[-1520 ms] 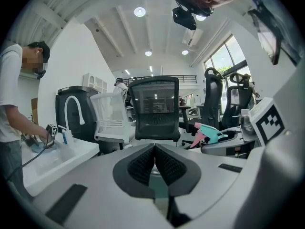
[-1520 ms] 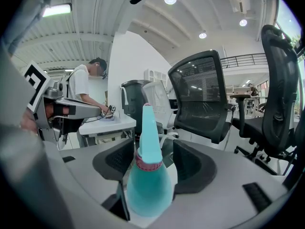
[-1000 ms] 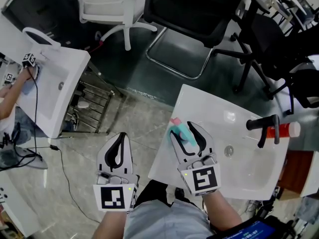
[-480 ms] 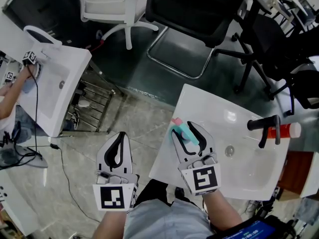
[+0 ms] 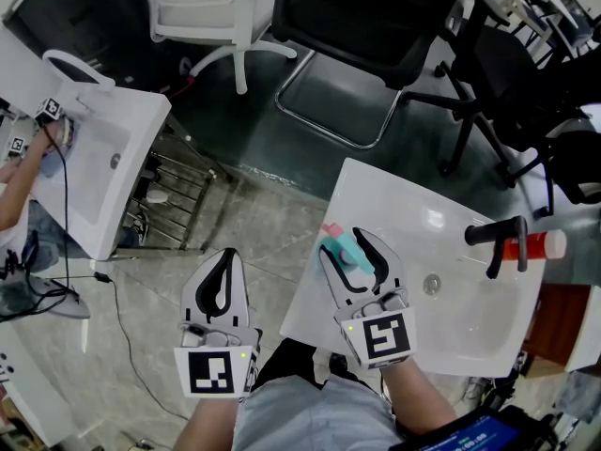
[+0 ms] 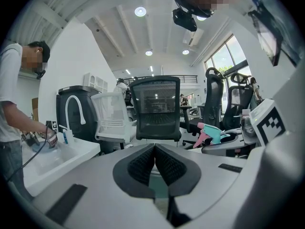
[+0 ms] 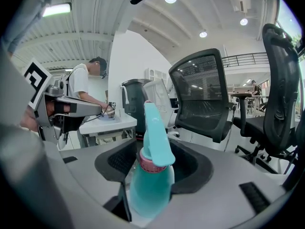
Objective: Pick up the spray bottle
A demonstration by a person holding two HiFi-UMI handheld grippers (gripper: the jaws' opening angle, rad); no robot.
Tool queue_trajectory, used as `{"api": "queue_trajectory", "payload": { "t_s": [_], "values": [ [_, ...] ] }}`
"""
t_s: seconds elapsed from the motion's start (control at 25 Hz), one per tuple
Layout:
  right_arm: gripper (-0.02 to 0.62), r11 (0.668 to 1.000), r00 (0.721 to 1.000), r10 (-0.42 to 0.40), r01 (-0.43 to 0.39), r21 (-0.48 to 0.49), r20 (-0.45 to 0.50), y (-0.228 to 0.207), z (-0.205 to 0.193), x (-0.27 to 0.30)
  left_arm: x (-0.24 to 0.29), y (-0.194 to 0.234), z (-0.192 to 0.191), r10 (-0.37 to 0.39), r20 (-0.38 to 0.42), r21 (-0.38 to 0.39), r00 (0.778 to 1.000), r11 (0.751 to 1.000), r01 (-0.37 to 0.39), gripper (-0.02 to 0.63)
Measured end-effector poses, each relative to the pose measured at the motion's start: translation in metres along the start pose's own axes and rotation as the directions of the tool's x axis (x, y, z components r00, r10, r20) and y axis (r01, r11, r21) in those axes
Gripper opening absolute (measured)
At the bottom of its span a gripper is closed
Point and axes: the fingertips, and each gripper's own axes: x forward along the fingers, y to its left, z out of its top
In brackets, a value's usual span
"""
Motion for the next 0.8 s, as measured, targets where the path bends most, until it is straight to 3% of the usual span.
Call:
{"api": "queue_trajectory", "payload": {
  "t_s": [0.8],
  "values": [
    [0.204,0.999,1.000,-0.005,0.005,-0.034,0.015,0.000,0.010,-0.006,0.002,-0.004,0.003,-0.015,0.013,0.007,1.000,1.000,0.015,0.016]
  ]
}}
